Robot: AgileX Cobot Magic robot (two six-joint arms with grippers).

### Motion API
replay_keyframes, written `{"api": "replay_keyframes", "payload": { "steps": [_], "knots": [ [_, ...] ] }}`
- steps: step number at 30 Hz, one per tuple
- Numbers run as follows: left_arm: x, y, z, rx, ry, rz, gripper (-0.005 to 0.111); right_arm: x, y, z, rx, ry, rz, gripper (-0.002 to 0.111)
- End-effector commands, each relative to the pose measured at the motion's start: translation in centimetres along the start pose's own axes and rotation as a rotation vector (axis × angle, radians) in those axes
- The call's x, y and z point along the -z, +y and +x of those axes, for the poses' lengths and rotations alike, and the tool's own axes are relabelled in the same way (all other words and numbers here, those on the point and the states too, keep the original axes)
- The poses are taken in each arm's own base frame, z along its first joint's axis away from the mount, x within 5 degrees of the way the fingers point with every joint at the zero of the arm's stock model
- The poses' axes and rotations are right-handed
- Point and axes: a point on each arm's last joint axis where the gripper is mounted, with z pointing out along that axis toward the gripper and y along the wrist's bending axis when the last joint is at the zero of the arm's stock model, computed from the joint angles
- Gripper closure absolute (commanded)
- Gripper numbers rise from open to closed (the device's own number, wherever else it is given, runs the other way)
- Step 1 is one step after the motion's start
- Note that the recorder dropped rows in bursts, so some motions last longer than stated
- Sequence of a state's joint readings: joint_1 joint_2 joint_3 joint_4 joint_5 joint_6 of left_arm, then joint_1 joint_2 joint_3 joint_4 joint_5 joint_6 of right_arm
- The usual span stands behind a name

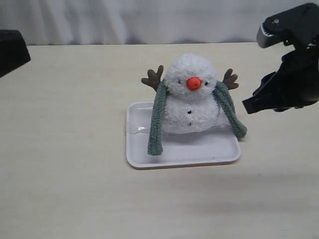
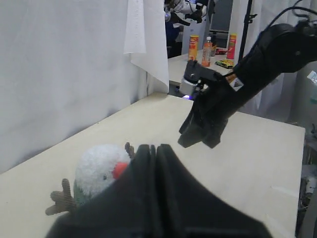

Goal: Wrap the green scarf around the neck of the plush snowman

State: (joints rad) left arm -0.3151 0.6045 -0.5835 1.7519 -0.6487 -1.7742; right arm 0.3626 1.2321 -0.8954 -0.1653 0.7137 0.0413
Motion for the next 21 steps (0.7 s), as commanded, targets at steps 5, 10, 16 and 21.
{"api": "replay_keyframes", "payload": {
  "steps": [5, 10, 16, 21],
  "knots": [
    [1.5, -0.5, -0.1, -0.026, -0.068, -0.065, 0.107, 3.6, 1.0, -1.0, 0.02, -0.147, -0.143, 0.075],
    [3.5, -1.4, 0.1, -0.07, -0.149, -0.126, 0.107, 8.3, 0.6, -0.1, 0.006, -0.322, -0.138, 0.076],
    [5.5, -3.0, 0.1, -0.125, -0.228, -0.114, 0.107, 12.5, 0.3, 2.4, -0.014, -0.578, -0.108, 0.076],
    [6.3, -4.0, 0.1, -0.154, -0.251, -0.07, 0.107, 14.8, 0.4, 5.5, -0.033, -0.718, -0.105, 0.076]
  ]
}}
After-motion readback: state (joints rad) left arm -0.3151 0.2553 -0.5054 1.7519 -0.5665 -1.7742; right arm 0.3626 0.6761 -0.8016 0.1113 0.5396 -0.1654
